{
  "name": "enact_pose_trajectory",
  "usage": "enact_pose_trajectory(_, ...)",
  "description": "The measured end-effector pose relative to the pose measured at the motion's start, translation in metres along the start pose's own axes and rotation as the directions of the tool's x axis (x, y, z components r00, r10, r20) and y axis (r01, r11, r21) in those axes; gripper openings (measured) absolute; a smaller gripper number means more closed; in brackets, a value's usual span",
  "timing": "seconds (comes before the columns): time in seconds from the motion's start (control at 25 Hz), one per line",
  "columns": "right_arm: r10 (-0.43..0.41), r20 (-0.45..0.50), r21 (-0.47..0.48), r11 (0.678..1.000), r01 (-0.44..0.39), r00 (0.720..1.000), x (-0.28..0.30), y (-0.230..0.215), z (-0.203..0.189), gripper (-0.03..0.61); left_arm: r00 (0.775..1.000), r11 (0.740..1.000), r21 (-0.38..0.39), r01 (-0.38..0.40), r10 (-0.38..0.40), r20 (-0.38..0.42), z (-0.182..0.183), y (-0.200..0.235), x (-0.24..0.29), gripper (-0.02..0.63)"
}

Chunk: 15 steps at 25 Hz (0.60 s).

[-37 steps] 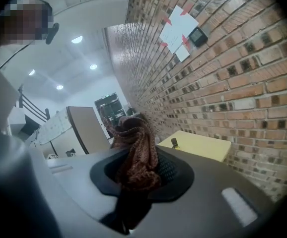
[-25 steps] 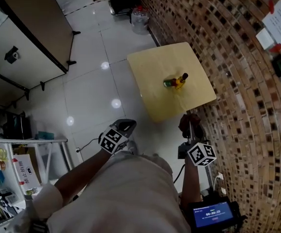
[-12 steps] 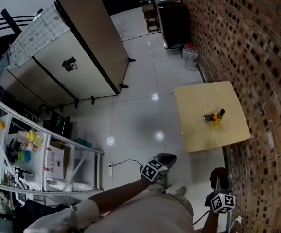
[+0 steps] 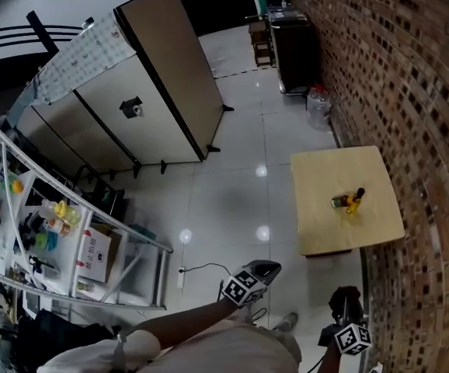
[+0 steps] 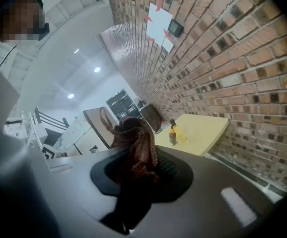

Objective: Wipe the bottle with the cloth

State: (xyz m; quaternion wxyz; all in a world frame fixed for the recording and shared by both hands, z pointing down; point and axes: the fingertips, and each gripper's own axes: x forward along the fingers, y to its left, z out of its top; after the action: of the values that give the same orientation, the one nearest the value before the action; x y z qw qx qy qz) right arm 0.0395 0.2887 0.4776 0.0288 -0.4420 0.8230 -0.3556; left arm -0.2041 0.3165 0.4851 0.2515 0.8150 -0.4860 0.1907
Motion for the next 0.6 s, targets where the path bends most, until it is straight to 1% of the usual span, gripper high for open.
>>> enact_pose_trajectory(0.08, -0.023, 0.035, 0.016, 1.000, 0.022, 0.999, -0.006, 0.001, 0.010, 0.078, 1.000, 1.000, 0.023, 0.016, -0.016, 0.012, 0.006, 0.008, -0.006, 0.018)
enact_pose_trajectory(0.16, -0.049, 0.072, 0.041, 0.998, 0.046, 0.996, -0.007, 0.004, 0.016, 0.078, 1.000, 0.999, 0.052, 0.013, -0.014, 0.027, 0.013, 0.027, -0.017, 0.018)
enact_pose_trajectory(0.2, -0.056, 0.085, 0.052, 0.997, 0.052, 0.995, -0.004, 0.008, 0.017, 0.078, 0.999, 0.999, 0.054, 0.004, -0.007, 0.041, 0.017, 0.040, -0.024, 0.018)
enact_pose_trajectory(0.28, -0.058, 0.096, 0.059, 0.997, 0.052, 0.994, 0.006, 0.019, 0.016, 0.078, 0.997, 0.999, 0.025, -0.020, 0.018, 0.081, 0.028, 0.066, -0.034, 0.018)
enact_pose_trajectory(0.36, -0.055, 0.095, 0.039, 0.998, 0.052, 0.994, 0.019, 0.036, 0.017, 0.078, 0.992, 0.999, -0.024, -0.037, 0.039, 0.119, 0.037, 0.086, -0.038, 0.018)
enact_pose_trajectory(0.44, -0.038, 0.107, 0.004, 0.999, 0.038, 0.994, 0.028, 0.061, 0.025, 0.078, 0.990, 0.997, -0.066, -0.026, 0.035, 0.137, 0.042, 0.093, -0.035, 0.017)
enact_pose_trajectory(0.52, 0.003, 0.133, -0.043, 0.999, 0.003, 0.991, 0.038, 0.092, 0.035, 0.078, 0.989, 0.998, -0.064, 0.014, -0.004, 0.145, 0.044, 0.088, -0.029, 0.017)
enact_pose_trajectory(0.6, 0.041, 0.147, -0.095, 0.995, -0.027, 0.988, 0.051, 0.118, 0.038, 0.080, 0.987, 0.998, -0.027, 0.059, -0.054, 0.149, 0.047, 0.083, -0.027, 0.017)
